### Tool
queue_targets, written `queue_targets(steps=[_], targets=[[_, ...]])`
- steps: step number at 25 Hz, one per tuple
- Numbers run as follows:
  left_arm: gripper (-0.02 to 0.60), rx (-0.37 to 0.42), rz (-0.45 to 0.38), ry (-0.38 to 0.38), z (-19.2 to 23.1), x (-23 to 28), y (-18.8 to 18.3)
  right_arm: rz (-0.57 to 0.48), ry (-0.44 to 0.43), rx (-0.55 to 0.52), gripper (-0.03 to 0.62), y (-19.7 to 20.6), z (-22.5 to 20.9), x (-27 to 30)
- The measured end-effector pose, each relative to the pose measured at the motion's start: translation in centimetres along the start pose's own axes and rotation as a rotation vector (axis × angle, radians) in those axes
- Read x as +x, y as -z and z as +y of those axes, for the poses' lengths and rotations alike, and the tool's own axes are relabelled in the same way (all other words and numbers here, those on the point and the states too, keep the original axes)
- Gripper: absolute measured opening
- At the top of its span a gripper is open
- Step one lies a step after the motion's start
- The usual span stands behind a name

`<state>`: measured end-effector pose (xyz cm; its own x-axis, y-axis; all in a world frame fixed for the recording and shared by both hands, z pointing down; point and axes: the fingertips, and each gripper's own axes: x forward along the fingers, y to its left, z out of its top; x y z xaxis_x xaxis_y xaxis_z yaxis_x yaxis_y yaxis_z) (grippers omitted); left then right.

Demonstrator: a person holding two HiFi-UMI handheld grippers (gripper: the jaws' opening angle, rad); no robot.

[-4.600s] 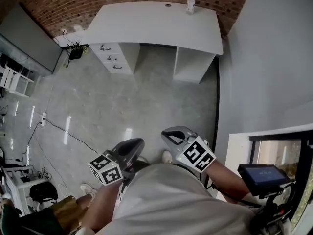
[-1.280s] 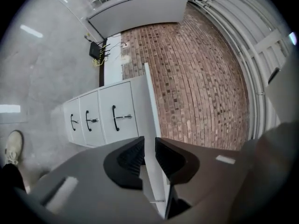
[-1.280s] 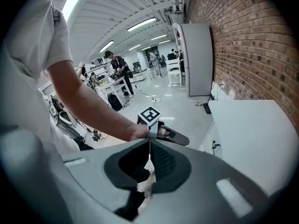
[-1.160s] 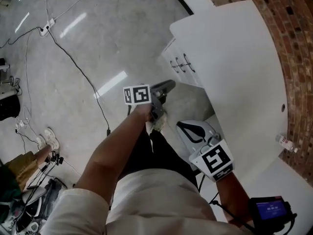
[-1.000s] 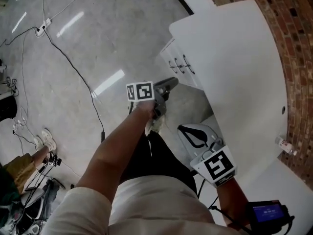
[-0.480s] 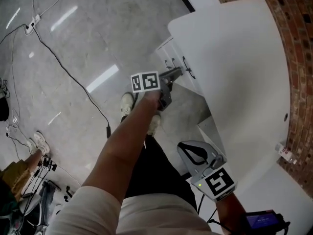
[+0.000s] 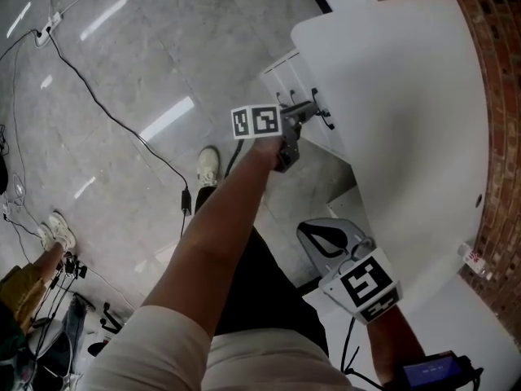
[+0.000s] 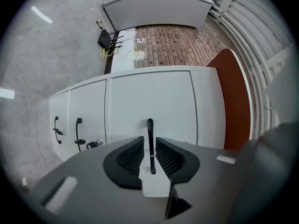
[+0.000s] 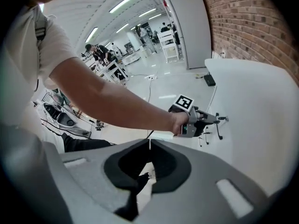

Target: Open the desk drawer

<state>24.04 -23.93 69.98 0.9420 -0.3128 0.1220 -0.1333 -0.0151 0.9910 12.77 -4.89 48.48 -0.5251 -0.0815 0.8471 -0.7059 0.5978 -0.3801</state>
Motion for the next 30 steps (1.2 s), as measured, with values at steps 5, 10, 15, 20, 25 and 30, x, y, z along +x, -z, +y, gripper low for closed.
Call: queue_targets(steps=[5,10,15,20,25,30], targets=[[0.092,-0.004,0.007,0.011,0.4,0.8,0.2,0.04,0.004,-0.008,0.008,-0.8,-1.7,1.2],[0.095,-0.018,0.013,0.038,0.4,1.3,0.3,0.059,-0.018,-0.022,0.008,-0.6,-1.7,2.2],[0.028,-0.04,0.024,0.079,-0.1,1.9,0.6,0.079,-0.028,-0.022,0.008,0.0,-1.5,2.9],[0.023,-0.048,0.045,0.104,-0.5,1.8,0.7,0.096,-0.022,-0.029,0.008,0.4,-1.7,3.3],[0.023,-0.038,0.052,0.102,-0.6,1.6,0.8,0.096,-0.025,-0.035,0.008,0.4,-1.4,3.3],[0.023,-0.036,0.064,0.104,-0.5,0.4,1.1,0.108,-0.025,-0.03,0.008,1.0,-1.3,3.4]])
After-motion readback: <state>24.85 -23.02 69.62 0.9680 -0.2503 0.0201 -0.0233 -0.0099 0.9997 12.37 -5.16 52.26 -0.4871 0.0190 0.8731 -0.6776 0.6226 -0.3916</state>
